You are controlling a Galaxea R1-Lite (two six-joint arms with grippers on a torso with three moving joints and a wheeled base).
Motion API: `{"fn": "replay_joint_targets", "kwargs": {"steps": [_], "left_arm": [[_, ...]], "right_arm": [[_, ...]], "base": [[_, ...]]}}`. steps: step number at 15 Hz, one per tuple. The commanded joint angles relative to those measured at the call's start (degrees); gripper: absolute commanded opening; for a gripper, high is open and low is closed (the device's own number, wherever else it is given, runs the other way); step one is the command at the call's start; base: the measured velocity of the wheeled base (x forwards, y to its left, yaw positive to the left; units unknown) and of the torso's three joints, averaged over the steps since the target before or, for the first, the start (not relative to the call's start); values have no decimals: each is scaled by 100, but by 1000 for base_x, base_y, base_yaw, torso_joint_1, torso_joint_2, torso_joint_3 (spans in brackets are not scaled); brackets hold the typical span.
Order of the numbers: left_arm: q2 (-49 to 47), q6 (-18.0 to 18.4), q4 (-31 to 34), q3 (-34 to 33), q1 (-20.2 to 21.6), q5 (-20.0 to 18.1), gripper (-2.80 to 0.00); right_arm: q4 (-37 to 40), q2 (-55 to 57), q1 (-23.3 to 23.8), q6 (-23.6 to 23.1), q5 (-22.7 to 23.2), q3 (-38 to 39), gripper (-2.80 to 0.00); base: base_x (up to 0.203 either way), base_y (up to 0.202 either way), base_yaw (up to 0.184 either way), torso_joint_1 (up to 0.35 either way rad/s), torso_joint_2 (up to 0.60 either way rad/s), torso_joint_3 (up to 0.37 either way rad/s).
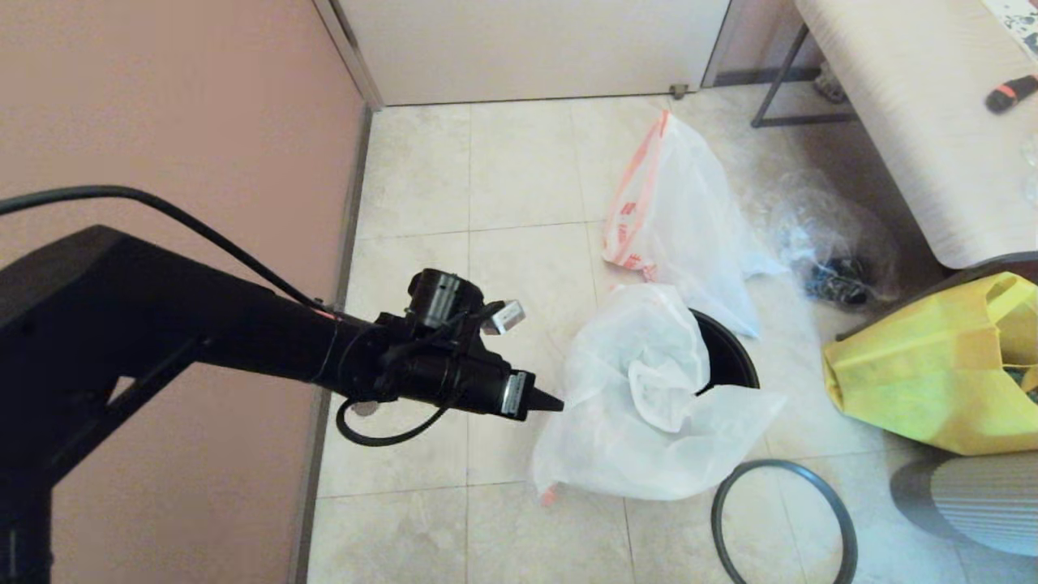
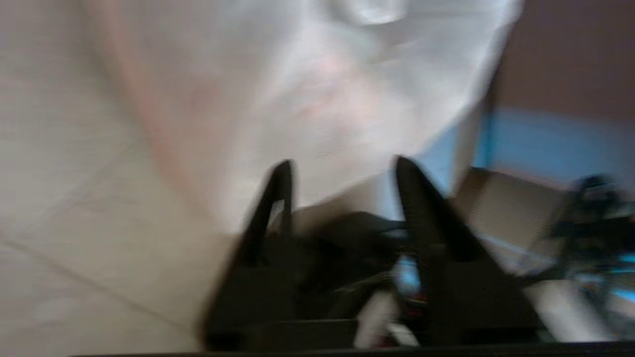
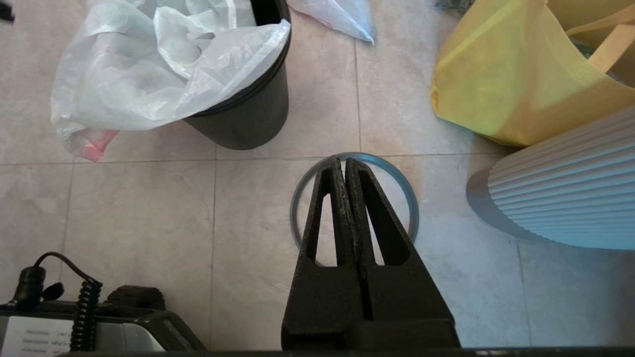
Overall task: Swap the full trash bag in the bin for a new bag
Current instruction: Put the new garbage bag on the trash can
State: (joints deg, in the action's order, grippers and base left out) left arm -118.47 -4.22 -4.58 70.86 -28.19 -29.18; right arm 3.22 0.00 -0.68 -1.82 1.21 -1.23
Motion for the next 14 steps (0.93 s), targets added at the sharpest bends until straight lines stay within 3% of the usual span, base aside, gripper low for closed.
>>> {"fn": "replay_joint_targets", "kwargs": {"steps": [1, 6, 8, 14], "left_arm": [[-356, 442, -607, -420, 298, -50, 0], [-1253, 1500, -2031, -949, 604, -100, 0], [-1575, 1613, -2751, -1069, 635, -96, 0], [-1770, 1766, -3005, -1047, 440, -105, 0]], "right_arm": [[3, 9, -2, -3, 2, 0, -280], [3, 9, -2, -4, 2, 0, -280], [3, 9, -2, -3, 2, 0, -280], [3, 9, -2, -5, 2, 0, -280]], "base": [[0, 0, 0, 0, 0, 0], [0, 0, 0, 0, 0, 0], [0, 0, 0, 0, 0, 0], [0, 0, 0, 0, 0, 0]]}}
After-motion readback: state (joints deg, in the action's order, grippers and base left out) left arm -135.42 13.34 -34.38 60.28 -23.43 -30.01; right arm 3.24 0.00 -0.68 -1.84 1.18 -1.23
